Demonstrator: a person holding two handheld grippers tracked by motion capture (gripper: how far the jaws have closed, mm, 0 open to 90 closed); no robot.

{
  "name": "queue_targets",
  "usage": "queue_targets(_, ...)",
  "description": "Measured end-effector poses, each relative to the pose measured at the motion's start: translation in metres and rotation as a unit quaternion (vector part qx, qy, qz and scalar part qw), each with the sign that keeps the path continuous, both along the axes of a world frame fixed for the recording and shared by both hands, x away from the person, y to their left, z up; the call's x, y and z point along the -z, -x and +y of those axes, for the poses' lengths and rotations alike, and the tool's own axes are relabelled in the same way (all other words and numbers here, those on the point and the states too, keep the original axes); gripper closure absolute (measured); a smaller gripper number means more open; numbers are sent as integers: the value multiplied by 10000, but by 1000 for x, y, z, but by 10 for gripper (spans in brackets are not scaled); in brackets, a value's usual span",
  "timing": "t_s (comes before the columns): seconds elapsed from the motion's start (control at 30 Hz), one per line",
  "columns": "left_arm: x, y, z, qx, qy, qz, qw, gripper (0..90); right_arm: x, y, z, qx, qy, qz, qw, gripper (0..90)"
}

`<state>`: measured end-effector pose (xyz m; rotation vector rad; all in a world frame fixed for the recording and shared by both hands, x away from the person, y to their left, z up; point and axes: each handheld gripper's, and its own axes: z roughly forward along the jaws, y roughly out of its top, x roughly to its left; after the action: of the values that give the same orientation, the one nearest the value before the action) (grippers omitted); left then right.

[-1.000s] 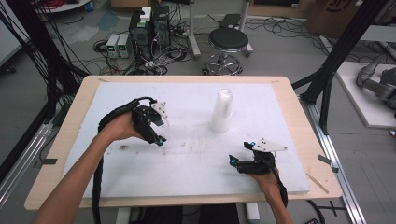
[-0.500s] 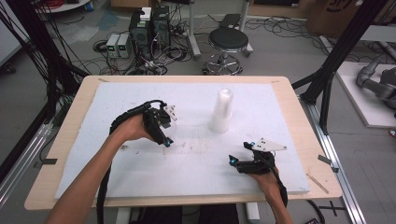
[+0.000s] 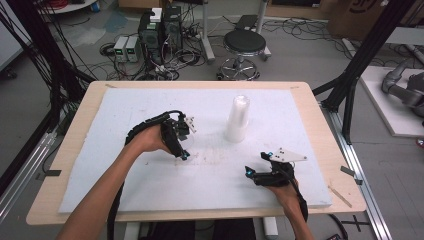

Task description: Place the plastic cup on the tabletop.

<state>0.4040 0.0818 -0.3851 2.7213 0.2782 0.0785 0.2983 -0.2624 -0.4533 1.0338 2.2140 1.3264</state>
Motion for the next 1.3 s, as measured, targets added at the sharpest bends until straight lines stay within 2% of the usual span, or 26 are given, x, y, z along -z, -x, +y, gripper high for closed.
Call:
queue_targets(0.17, 1, 0, -3, -29, 1, -2, 10000, 301, 0, 0, 0, -4, 6, 9, 10000, 162)
queue_targets(0.3, 4, -1, -3, -40, -44, 36, 10000, 261, 0, 0, 0, -1, -2, 15, 10000, 162)
queue_targets(0.37, 9, -1, -1, -77, 29, 82, 9999, 187, 0, 0, 0, -1, 1, 16, 10000, 161)
queue_targets(0.4, 10, -2, 0, -80, 73, 115, 9999, 179, 0, 0, 0, -3, -2, 13, 10000, 162)
queue_targets(0.6, 11, -2, 6, -148, 263, 107, 9995, 165, 0, 0, 1, 9, -8, 49, 10000, 162)
queue_targets(0.77, 11, -2, 12, -177, 301, 121, 9993, 153, 0, -1, 0, -13, -2, 24, 10000, 162)
queue_targets(0.93, 7, 2, 29, -270, 548, 200, 9979, 153, 0, -1, 0, -18, -36, 37, 10000, 161)
queue_targets(1.0, 8, 4, 37, -297, 565, 229, 9977, 153, 0, -1, 0, -22, -30, 50, 10000, 161)
queue_targets(1.13, 11, 12, 61, -561, 824, 119, 9949, 153, 0, 0, -1, -37, -50, 14, 10000, 161)
queue_targets(1.23, 10, 25, 83, -731, 1201, -13, 9901, 153, 0, 0, -1, -39, -69, 11, 10000, 161)
queue_targets(1.3, 10, 32, 94, -833, 1350, -76, 9873, 154, 0, 0, -1, -30, -87, 13, 10000, 161)
